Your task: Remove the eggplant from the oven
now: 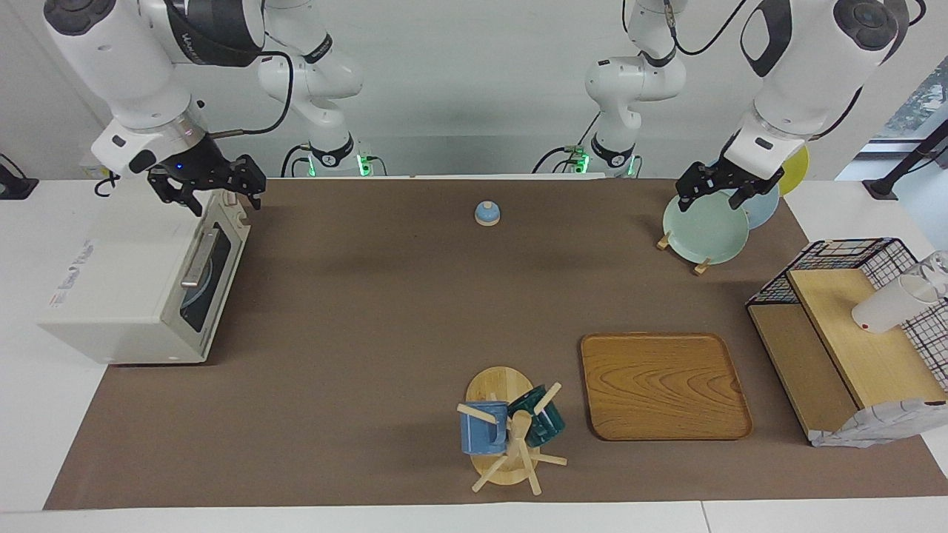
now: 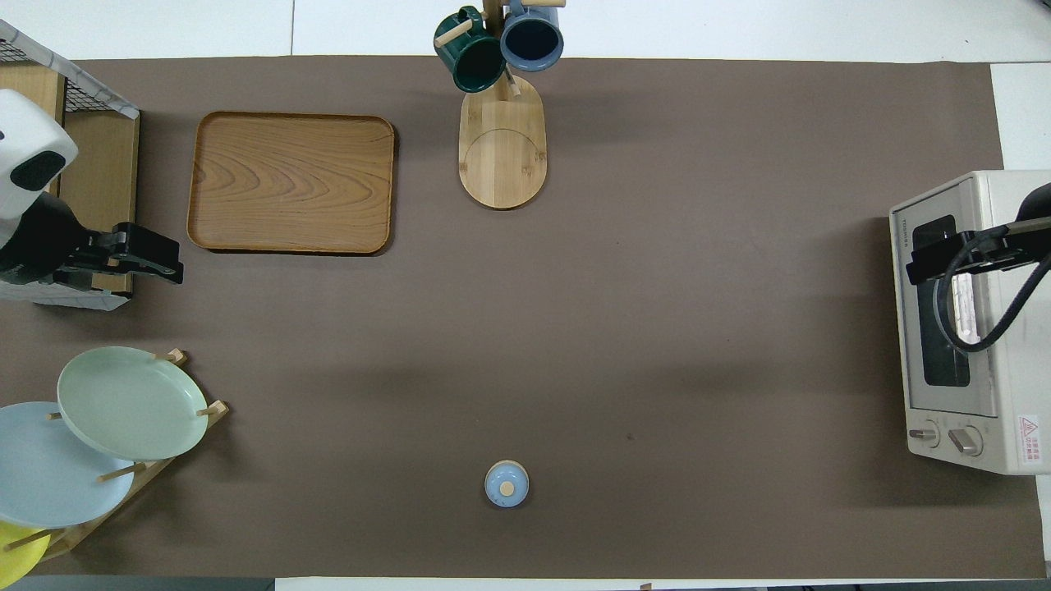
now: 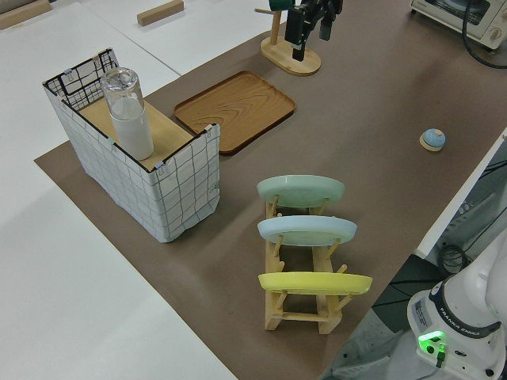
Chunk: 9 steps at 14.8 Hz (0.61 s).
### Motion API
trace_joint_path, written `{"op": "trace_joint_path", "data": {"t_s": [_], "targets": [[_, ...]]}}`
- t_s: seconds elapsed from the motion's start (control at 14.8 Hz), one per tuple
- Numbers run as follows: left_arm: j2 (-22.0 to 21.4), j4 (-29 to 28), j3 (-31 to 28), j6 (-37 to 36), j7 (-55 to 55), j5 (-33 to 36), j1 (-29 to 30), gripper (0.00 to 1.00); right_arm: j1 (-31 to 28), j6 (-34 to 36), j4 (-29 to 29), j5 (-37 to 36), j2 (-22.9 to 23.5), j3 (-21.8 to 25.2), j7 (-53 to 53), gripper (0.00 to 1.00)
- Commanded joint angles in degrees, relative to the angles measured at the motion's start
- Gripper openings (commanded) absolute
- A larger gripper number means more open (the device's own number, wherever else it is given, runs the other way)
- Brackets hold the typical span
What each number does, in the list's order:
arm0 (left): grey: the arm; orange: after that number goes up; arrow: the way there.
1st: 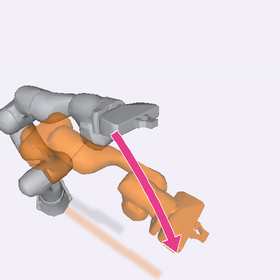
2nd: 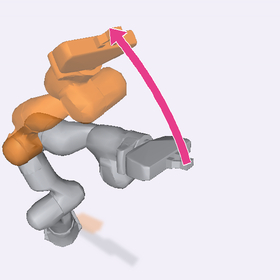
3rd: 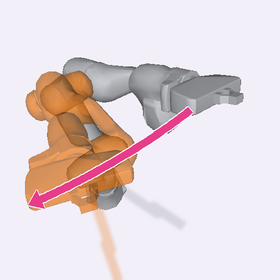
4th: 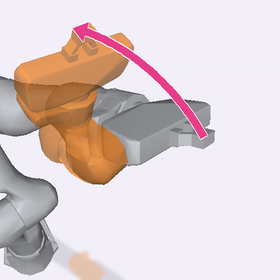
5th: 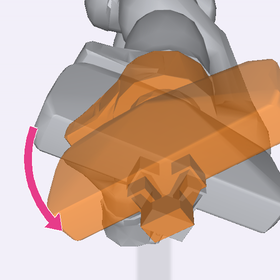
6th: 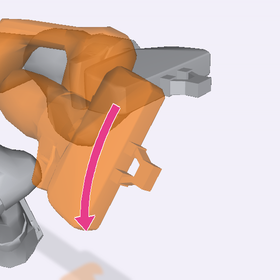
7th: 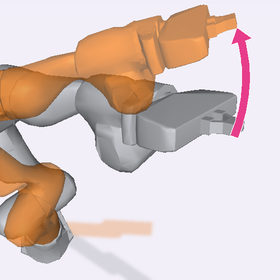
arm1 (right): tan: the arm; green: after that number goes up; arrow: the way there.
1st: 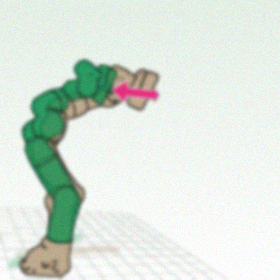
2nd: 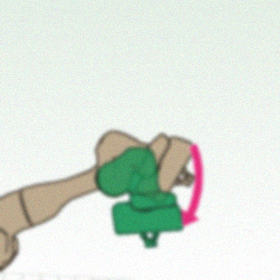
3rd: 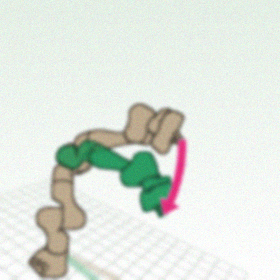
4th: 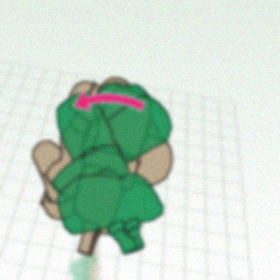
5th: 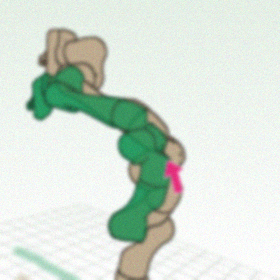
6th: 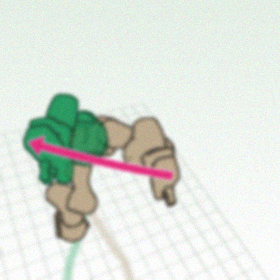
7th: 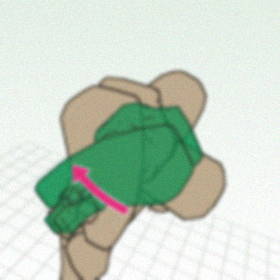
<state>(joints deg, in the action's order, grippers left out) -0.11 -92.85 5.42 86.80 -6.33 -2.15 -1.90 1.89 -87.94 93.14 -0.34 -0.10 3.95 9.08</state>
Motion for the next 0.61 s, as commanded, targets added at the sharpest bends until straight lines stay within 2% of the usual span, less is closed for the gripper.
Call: {"op": "trace_joint_path", "data": {"t_s": [0.0, 0.47, 0.54], "targets": [[-0.68, -0.32, 0.3, -0.84, 0.09, 0.13, 0.67, 1.0, -0.22, 0.31, -0.33, 1.3, -0.16, -0.09, -1.17, 1.0], [-0.68, -0.32, 0.3, -0.84, 0.09, 0.13, 0.67, 1.0, -0.3, -0.04, 1.16, 0.78, -0.95, -0.18, -0.39, 1.0], [-0.68, -0.32, 0.3, -0.84, 0.09, 0.13, 0.67, 1.0, -0.04, -1.35, 1.52, 0.51, -1.04, -0.09, -0.38, 0.82]]}}
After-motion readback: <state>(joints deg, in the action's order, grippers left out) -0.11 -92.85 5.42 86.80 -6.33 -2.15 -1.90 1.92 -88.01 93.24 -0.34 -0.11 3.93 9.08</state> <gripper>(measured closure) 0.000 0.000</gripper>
